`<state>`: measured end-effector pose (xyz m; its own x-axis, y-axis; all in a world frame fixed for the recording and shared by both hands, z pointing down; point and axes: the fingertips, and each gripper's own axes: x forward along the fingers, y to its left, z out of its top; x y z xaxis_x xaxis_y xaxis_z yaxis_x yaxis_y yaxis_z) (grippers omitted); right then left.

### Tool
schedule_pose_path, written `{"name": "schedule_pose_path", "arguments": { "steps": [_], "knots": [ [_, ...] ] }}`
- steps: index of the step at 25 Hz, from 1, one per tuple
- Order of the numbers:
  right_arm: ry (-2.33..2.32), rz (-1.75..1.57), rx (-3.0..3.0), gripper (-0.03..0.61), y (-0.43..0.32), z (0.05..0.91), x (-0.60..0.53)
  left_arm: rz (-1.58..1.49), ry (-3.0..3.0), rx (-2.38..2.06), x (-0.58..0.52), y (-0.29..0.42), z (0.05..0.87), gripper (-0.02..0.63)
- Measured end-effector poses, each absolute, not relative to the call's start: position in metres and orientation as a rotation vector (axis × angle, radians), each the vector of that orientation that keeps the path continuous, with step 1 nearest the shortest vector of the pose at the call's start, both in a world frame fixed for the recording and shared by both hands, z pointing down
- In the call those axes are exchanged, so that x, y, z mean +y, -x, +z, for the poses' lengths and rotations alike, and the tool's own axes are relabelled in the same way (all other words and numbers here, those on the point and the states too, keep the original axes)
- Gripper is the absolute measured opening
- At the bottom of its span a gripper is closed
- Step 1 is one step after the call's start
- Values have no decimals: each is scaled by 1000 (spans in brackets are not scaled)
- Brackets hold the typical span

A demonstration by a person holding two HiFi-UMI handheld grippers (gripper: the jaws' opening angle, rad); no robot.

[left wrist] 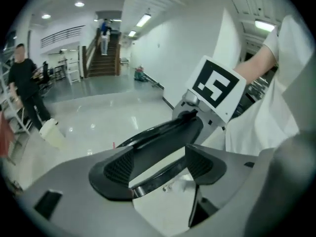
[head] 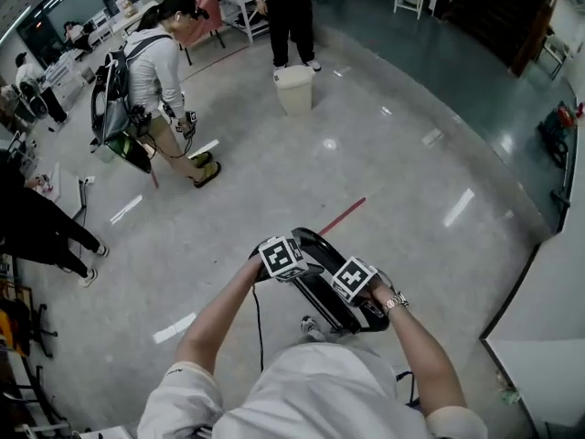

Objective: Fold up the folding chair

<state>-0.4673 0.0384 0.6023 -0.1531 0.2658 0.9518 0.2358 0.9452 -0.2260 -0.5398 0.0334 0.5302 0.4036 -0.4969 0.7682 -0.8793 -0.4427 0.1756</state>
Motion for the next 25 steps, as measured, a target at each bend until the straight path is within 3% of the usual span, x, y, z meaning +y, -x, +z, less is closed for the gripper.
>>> {"name": "schedule_pose_path", "arguments": {
  "steps": [7, 16, 21, 25],
  "knots": [
    [381, 111, -1747, 189, 466, 605, 44, 1232, -2293, -814, 28, 530, 515, 339],
    [389, 186, -1783, 189, 466, 605, 50, 1588, -2334, -298, 24, 508, 574, 335],
    [398, 433, -1821, 189, 457, 599, 50, 1622, -2275, -123, 32, 506, 597, 213],
    [363, 384, -1814, 187, 438, 601, 41, 1733, -2334, 19, 35, 495, 607, 114]
  ]
}}
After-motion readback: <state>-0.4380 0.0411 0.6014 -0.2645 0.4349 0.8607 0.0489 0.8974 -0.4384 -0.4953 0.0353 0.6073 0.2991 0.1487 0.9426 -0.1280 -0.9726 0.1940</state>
